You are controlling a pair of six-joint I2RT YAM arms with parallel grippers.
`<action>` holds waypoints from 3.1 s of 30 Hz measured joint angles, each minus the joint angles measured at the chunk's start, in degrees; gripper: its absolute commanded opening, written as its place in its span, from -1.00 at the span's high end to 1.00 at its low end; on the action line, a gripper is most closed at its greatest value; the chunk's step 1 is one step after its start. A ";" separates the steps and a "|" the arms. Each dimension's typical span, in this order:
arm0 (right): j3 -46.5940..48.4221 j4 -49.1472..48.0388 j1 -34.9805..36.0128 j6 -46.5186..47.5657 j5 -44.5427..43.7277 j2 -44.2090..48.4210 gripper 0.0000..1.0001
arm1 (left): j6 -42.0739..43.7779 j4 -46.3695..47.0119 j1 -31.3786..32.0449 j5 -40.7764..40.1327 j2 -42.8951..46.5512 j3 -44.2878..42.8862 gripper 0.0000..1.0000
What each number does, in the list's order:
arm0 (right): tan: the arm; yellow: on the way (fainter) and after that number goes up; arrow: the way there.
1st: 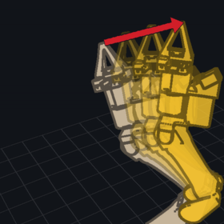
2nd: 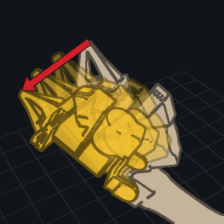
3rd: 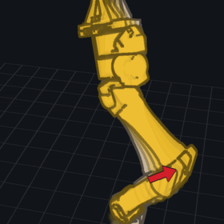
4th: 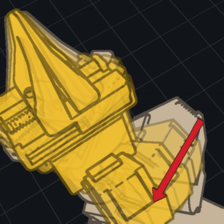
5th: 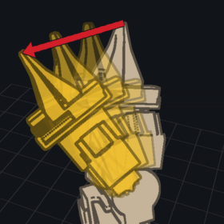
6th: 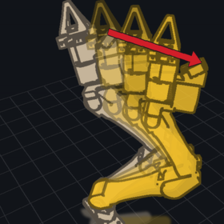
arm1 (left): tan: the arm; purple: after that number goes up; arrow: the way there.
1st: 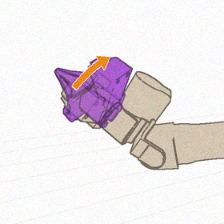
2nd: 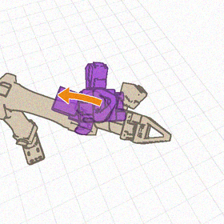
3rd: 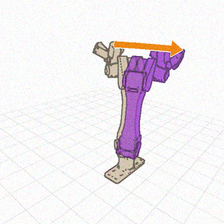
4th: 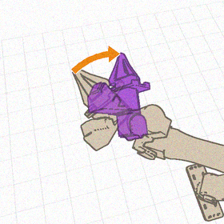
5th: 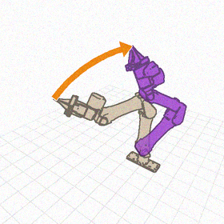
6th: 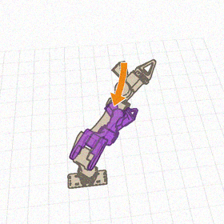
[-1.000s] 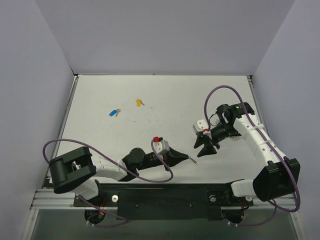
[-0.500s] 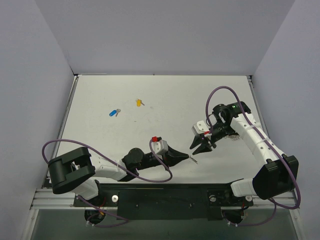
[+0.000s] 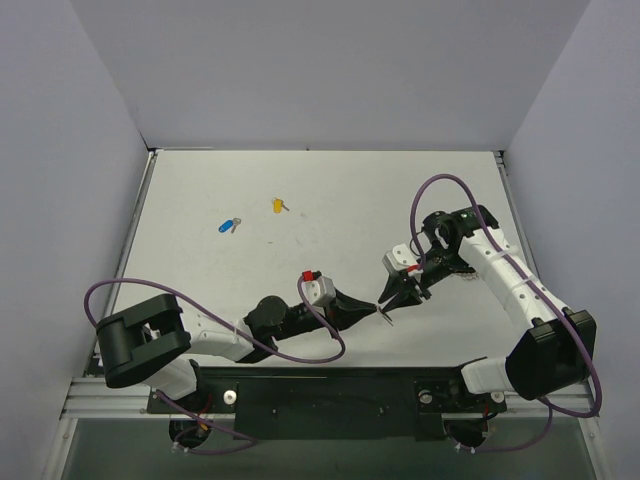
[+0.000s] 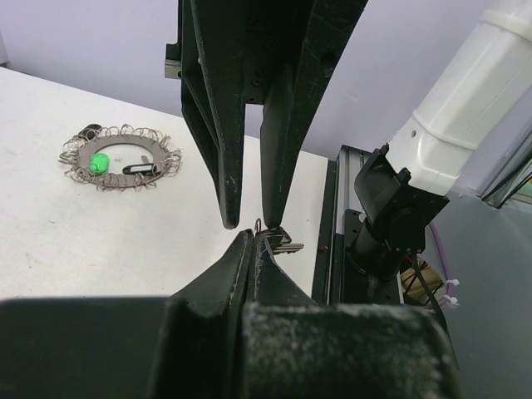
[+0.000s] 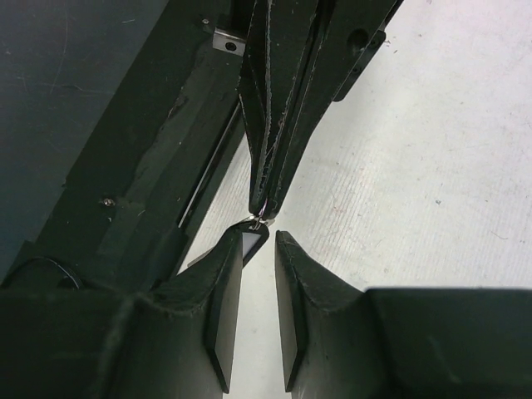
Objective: Put the keys on the keyring
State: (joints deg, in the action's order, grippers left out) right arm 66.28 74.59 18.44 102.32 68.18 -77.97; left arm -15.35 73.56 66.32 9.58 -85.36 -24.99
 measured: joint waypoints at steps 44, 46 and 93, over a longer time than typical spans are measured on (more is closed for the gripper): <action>-0.26 0.09 0.79 -0.35 0.81 -1.51 1.00 | -1.01 0.02 1.09 -2.19 -1.68 -0.26 1.00; -0.26 0.09 0.79 -0.52 0.81 -1.51 1.00 | -1.03 0.02 1.09 -2.19 -1.68 -0.26 0.98; 0.72 -8.02 2.69 -37.53 -11.41 -1.95 1.00 | -1.33 -42.05 1.44 -1.84 6.67 -13.84 0.30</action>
State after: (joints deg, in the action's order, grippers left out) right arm 67.00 66.57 21.12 64.79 56.77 -79.92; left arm -16.69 31.51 67.77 7.75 -78.70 -38.83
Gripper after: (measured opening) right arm 0.002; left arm 0.353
